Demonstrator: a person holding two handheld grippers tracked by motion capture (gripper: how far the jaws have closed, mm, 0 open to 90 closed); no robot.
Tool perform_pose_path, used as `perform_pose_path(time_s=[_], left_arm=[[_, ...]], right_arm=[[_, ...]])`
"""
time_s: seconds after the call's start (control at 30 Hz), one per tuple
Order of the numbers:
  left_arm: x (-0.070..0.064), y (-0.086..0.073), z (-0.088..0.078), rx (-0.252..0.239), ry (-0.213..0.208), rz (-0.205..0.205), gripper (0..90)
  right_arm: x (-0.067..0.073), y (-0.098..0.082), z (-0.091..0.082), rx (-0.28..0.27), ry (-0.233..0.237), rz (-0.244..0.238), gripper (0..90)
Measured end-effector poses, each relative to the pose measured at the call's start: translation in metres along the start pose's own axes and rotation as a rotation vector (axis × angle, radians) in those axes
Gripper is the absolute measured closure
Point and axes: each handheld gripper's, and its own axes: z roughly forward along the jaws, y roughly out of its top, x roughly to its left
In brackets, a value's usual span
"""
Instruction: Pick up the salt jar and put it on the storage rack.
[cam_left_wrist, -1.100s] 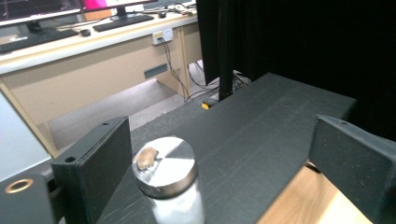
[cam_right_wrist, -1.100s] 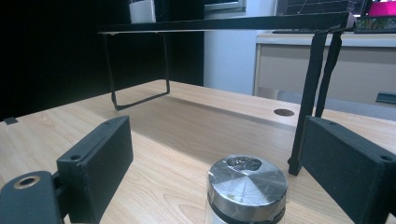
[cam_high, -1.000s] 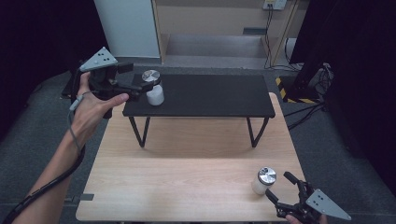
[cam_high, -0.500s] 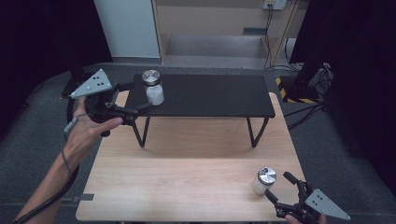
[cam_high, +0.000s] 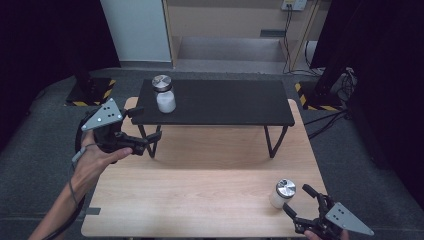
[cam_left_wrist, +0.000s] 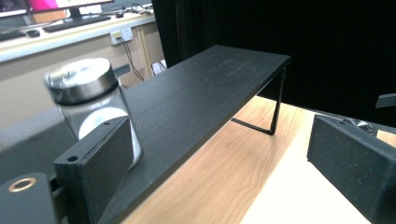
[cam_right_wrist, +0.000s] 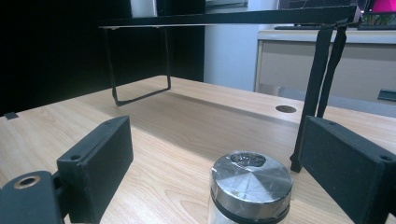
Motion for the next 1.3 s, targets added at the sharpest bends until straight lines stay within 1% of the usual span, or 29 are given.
perform_pose_path(time_s=[0.07, 0.17, 0.23, 0.37, 0.43, 0.5, 0.63, 0.73, 0.93, 1.13, 1.3], left_arm=[[-0.002, -0.007, 0.0, -0.014, 0.003, -0.004, 6.0], [-0.005, -0.016, 0.0, -0.014, 0.018, -0.007, 6.0], [-0.007, -0.022, 0.001, -0.019, 0.021, -0.015, 6.1], [-0.011, -0.034, 0.0, -0.023, 0.034, -0.008, 6.1], [-0.012, -0.04, 0.001, -0.031, 0.032, -0.018, 6.4], [-0.014, -0.044, 0.001, -0.032, 0.041, -0.007, 6.4], [-0.017, -0.056, 0.003, -0.064, 0.031, -0.024, 6.3], [-0.02, -0.064, 0.006, -0.06, 0.032, -0.014, 6.3], [-0.023, -0.086, 0.013, -0.071, 0.018, -0.031, 6.3], [-0.027, -0.105, 0.018, -0.07, 0.013, -0.037, 6.2], [-0.032, -0.115, 0.021, -0.061, 0.019, -0.022, 6.1]], right_arm=[[0.0, 0.0, 0.0, 0.001, 0.002, -0.001, 10.0], [0.0, 0.0, 0.0, 0.002, 0.002, 0.0, 10.0], [0.0, 0.0, 0.0, 0.002, 0.002, 0.0, 10.0], [0.0, 0.0, 0.0, 0.002, 0.002, 0.0, 10.0], [0.0, 0.0, 0.0, 0.002, 0.003, -0.002, 10.0], [0.0, 0.0, 0.0, 0.001, 0.002, 0.001, 10.0], [0.0, 0.0, 0.0, 0.002, 0.003, -0.001, 10.0], [0.0, 0.0, 0.0, 0.003, 0.003, 0.0, 10.0], [0.0, 0.0, 0.0, 0.003, 0.004, -0.001, 10.0], [0.0, 0.0, 0.001, 0.005, 0.004, 0.001, 10.0], [-0.001, 0.0, 0.001, 0.006, 0.003, 0.001, 10.0]])
